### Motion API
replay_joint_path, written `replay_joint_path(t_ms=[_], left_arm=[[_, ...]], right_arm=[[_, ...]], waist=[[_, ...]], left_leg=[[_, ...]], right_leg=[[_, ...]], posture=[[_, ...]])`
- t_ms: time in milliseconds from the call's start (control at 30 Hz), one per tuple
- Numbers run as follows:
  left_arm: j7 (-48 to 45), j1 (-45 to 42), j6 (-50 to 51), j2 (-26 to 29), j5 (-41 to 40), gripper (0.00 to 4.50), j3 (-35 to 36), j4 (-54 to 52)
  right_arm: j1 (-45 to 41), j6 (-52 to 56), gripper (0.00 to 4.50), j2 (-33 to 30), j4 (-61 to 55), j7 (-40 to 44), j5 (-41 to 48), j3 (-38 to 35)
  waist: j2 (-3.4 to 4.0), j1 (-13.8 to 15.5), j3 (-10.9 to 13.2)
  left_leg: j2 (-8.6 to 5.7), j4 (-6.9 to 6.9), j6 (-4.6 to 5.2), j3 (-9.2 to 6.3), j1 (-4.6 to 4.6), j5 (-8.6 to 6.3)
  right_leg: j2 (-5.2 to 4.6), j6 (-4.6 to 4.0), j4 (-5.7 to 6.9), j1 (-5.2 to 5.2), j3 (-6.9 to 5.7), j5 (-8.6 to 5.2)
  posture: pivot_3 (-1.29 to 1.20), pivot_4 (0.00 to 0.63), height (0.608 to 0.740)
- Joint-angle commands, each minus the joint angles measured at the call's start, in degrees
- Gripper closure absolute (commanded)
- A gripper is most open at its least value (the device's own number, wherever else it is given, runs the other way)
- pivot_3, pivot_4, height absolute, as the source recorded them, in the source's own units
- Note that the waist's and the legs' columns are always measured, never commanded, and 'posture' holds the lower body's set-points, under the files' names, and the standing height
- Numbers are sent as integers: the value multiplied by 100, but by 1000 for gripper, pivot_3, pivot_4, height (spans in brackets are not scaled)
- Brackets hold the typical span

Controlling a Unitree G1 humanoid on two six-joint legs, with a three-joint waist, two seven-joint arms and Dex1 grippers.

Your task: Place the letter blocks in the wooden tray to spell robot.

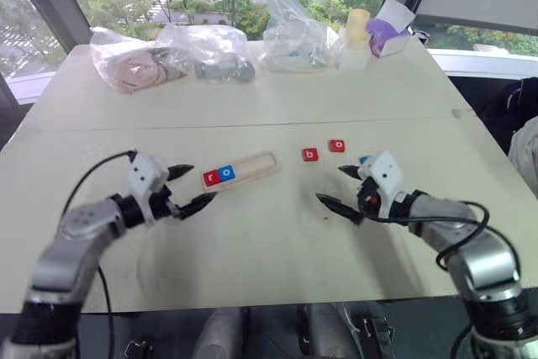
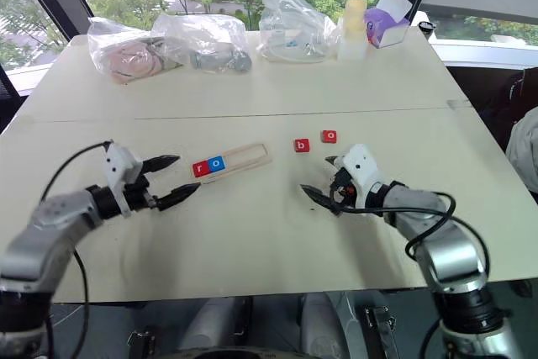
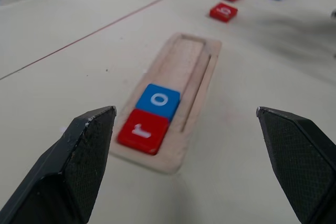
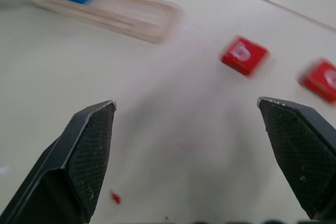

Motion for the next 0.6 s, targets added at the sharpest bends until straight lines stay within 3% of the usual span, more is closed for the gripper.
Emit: replay_joint_path(t_ms=[33, 267, 467, 600], left_arm=[[-957, -544, -251, 240, 74, 0, -273, 713], [-2249, -2111, -1156, 165, 808, 0, -1035, 2787], [-2608, -2961, -2005, -163, 1398, 0, -1327, 4357], [-2716, -3253, -2372, -362, 1637, 0, -1410, 5049]], right_arm=[[-189, -82, 34, -235, -242, 437, 152, 124], [-359, 260, 34, -329, -736, 547, 460, 123], [-325, 518, 34, -336, -1099, 370, 572, 77], [-270, 629, 34, -336, -1237, 255, 590, 28]], waist=[[-4, 1, 1], [-7, 14, 3], [-7, 10, 3], [-14, 4, 3]], left_leg=[[0, 0, 0, 0, -1, 0], [-1, 9, 3, -1, -16, -1], [-1, 8, 4, 1, -26, -2], [-7, 47, 4, 3, -88, -1]], right_leg=[[0, 0, -1, 0, -1, 0], [-2, 4, 0, -11, -1, 4], [-3, 21, 2, -23, 2, 13], [-7, 27, 60, -97, 4, 17]], posture=[[0, 150, 740], [0, 150, 740], [0, 150, 740], [0, 150, 740]])
